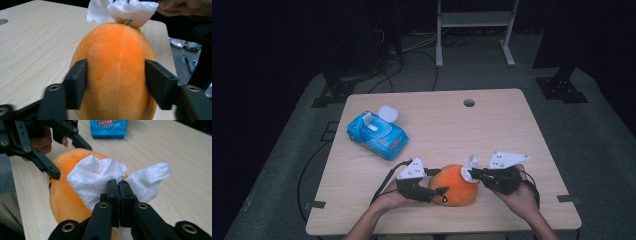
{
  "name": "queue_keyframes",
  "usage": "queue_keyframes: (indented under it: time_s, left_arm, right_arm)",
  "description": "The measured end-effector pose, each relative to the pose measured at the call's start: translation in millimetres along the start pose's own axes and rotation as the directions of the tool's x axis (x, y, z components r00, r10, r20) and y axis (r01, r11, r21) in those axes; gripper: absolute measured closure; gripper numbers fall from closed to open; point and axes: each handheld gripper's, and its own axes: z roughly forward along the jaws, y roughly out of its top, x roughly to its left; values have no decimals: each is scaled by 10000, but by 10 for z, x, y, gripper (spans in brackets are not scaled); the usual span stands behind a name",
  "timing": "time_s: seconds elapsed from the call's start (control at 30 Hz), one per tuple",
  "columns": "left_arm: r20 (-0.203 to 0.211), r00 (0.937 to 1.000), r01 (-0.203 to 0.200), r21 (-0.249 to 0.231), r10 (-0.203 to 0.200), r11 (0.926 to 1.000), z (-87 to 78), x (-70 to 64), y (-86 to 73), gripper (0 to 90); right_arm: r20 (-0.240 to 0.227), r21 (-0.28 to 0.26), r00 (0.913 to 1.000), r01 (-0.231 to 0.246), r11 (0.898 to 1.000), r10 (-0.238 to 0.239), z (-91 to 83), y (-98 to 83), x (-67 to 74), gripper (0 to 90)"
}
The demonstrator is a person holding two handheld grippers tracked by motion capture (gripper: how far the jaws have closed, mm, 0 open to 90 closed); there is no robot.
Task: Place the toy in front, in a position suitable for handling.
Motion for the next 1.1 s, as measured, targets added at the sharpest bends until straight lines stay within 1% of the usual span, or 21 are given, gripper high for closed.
queue_keyframes:
  time_s: [0.03,0.1,0.2,0.27,0.3,0.4,0.5,0.53,0.57,0.6,0.63,0.7,0.73,0.77,0.8,0.9,0.93,1.0,1.03,1.07,1.1]
  left_arm:
    - [-37,9999,-104,75,104,9999,1,-12,13,390]
    - [-72,9996,-280,47,280,9996,11,-44,41,415]
    - [-101,9981,-606,88,607,9981,41,-99,70,425]
    - [-175,9973,-707,161,710,9974,36,-99,65,432]
    - [-154,9981,-587,151,589,9982,27,-88,55,434]
    - [-120,9988,-469,76,470,9989,16,-74,32,427]
    - [-104,9993,-360,-15,359,9994,25,-66,42,387]
    - [-109,9994,-342,-47,342,9994,34,-72,49,406]
    - [-129,9993,-354,-57,353,9994,42,-84,59,406]
    - [-150,9990,-424,-98,423,9991,51,-96,72,415]
    - [-129,9988,-466,-114,464,9989,61,-113,86,415]
    - [-25,9975,-702,-46,702,9975,88,-151,106,419]
    - [-6,9967,-806,-17,806,9967,100,-169,110,421]
    - [-42,9965,-833,21,833,9965,104,-180,109,423]
    - [-37,9965,-840,25,840,9965,102,-176,105,422]
    - [59,9978,-654,5,654,9979,83,-149,77,411]
    - [93,9984,-556,-30,557,9984,83,-139,73,384]
    - [36,9997,-257,-55,257,9997,89,-120,79,281]
    - [9,9999,-144,-14,144,9999,93,-113,81,261]
    - [51,10000,-60,-25,60,10000,97,-106,77,259]
    - [118,9999,-78,-73,79,9999,96,-109,69,285]
  right_arm:
    - [0,0,10000,0,10000,0,0,0,0,882]
    - [63,-200,9998,196,9996,-195,-14,66,63,883]
    - [-138,-571,9980,614,9965,-622,13,181,192,882]
    - [28,-356,9945,1051,9938,-1050,52,230,257,881]
    - [141,-162,9929,1182,9929,-1180,58,221,245,881]
    - [177,45,9932,1149,9934,-1150,49,175,196,881]
    - [265,249,9955,900,9956,-906,5,115,123,882]
    - [293,98,9973,676,9977,-678,-22,115,103,881]
    - [293,98,9973,676,9977,-678,-22,115,103,881]
    - [288,-203,9959,867,9960,-861,-43,157,148,881]
    - [288,-203,9959,867,9960,-861,-43,157,148,881]
    - [78,-518,9952,982,9938,-979,-35,225,224,880]
    - [119,-504,9931,1175,9918,-1171,-18,258,263,879]
    - [130,-324,9901,1400,9896,-1397,18,288,291,879]
    - [130,-324,9901,1400,9896,-1397,18,288,291,879]
    - [-101,-156,9936,1121,9936,-1123,44,224,237,880]
    - [-160,-163,9948,1007,9948,-1009,47,195,220,880]
    - [-188,-121,9952,963,9953,-965,49,158,205,881]
    - [-152,-124,9952,969,9952,-971,45,154,199,881]
    - [-148,-120,9951,976,9952,-978,42,154,194,881]
    - [-132,-86,9953,957,9954,-958,38,158,188,881]
